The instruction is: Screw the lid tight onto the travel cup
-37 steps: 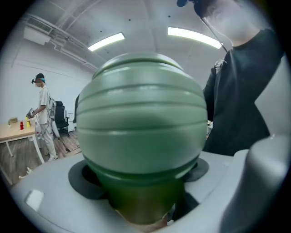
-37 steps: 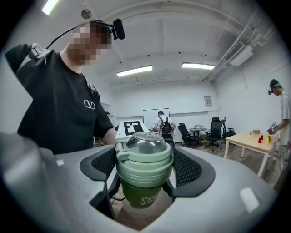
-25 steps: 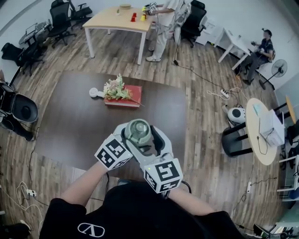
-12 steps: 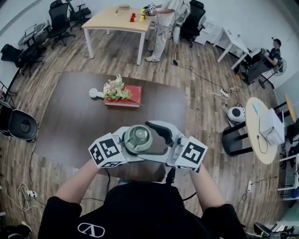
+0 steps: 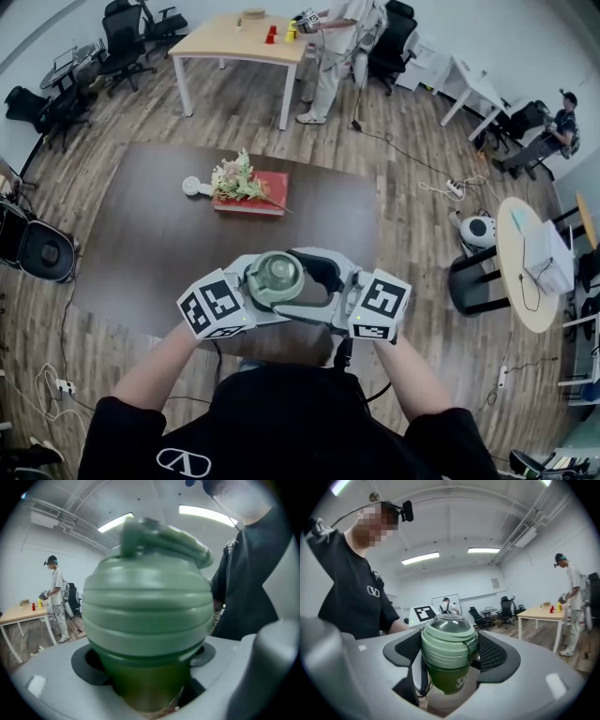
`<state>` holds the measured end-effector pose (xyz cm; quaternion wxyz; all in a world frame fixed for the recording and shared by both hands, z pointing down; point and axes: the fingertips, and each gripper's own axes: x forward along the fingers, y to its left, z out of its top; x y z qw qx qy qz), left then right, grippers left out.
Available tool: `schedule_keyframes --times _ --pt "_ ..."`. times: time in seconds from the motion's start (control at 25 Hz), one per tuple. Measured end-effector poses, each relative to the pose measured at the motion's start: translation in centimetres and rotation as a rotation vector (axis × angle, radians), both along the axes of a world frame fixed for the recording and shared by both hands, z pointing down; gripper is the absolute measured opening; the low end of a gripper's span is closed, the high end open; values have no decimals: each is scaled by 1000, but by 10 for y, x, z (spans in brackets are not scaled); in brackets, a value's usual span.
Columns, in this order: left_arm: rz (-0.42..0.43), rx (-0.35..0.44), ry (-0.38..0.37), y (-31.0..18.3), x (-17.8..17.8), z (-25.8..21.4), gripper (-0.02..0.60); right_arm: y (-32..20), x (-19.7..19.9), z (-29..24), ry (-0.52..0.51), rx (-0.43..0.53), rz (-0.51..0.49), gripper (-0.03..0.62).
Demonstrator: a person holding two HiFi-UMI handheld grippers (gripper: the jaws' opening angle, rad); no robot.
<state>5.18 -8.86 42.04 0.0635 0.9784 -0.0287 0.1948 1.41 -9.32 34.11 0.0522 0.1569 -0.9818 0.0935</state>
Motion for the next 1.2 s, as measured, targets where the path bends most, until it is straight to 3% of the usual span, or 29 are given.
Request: schedule_keyframes --times 0.16,0.24,0.36,0.48,0.6,0.8,0.92,1.04,1.12,1.2 --pt "-199 31 -60 -29 -3 17 423 -22 2 17 25 -129 447 389" --pt "-251 34 -53 -35 1 19 417 -26 7 20 41 -176 632 388" --pt "-256 49 -33 -38 8 17 416 -27 12 19 45 -164 708 390" --pt "-235 85 -42 -40 9 17 417 -27 14 19 65 -143 668 390" --pt "-210 69 -6 -41 10 11 417 -26 12 15 100 -75 565 388" --pt "-66 -16 94 -23 10 -10 417 -8 17 -7 46 111 200 394" --pt "50 -39 100 -4 12 -17 417 -2 24 -12 32 133 -22 393" --pt "124 -57 104 11 16 -20 417 4 20 -15 8 95 -189 395" --pt "107 -60 107 8 16 -22 417 2 17 -18 -24 72 -214 389" --pt "41 -42 94 -6 13 -21 416 -8 15 -19 -42 70 -141 377"
